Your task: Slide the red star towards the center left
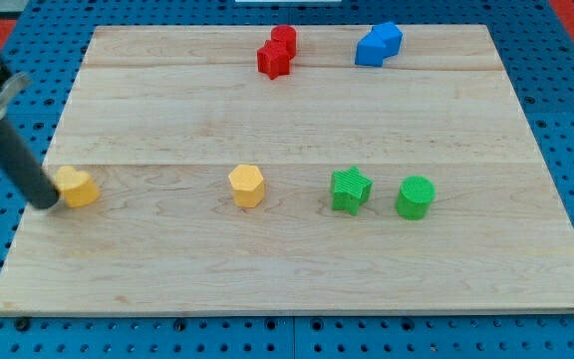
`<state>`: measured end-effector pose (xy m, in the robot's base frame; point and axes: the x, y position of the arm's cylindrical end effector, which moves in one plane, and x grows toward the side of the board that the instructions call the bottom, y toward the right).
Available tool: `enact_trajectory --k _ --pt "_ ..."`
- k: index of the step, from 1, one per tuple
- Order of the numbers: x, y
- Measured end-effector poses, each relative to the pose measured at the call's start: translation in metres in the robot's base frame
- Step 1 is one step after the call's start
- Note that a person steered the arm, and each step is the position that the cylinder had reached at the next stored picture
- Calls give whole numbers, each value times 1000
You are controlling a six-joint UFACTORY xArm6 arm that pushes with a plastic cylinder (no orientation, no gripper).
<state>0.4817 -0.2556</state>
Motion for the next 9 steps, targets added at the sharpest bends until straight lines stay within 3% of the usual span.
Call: enact_trajectory --k 2,4,6,7,8,9 --pt "-15 14" --pt "-25 64" --pt "-140 129" --pt "-225 133" --pt "-266 185" --pt "-274 263"
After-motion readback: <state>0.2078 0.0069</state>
